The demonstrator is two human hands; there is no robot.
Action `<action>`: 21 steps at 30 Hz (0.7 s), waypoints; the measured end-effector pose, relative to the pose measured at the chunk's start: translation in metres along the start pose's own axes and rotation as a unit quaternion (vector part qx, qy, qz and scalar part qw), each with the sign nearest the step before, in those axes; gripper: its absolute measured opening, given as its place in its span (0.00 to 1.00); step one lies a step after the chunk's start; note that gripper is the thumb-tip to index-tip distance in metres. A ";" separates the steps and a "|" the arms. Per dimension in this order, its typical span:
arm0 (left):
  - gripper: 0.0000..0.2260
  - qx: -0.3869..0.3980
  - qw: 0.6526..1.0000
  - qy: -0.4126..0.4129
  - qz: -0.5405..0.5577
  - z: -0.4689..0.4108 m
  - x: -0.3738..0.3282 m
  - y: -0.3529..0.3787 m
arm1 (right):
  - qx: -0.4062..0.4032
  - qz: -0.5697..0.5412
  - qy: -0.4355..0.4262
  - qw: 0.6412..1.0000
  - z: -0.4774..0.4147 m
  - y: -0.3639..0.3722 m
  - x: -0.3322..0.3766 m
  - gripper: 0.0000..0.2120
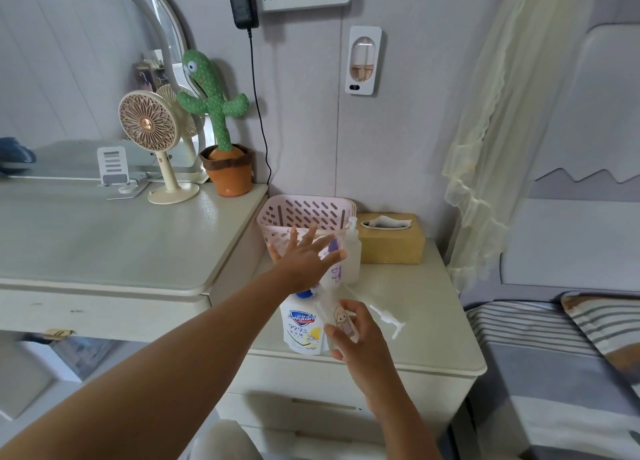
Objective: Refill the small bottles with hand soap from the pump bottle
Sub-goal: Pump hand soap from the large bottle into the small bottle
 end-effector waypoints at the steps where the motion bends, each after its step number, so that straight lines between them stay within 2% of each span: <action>1: 0.27 -0.001 1.000 0.015 -0.016 0.002 -0.004 -0.004 | -0.001 0.002 0.001 1.000 0.000 0.000 0.000 0.14; 4: 0.23 0.000 0.995 0.059 -0.079 0.013 -0.022 -0.017 | 0.002 0.000 -0.002 1.000 0.000 -0.001 0.003 0.15; 8: 0.30 -0.042 0.997 0.038 -0.055 -0.006 -0.007 -0.013 | 0.002 -0.006 -0.010 1.000 -0.001 -0.003 0.007 0.15; 21: 0.30 -0.018 0.999 0.021 -0.020 -0.006 -0.001 -0.003 | 0.003 -0.004 -0.006 1.000 0.001 0.000 0.002 0.14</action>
Point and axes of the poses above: each hand's wrist, its own z-axis away from the middle knuckle, its own y-axis out of the palm, x = y × z, the point moved 8 cm from there along -z, towards the middle knuckle, and after that the axes turned 8 degrees about -x, right-handed, at the moved point
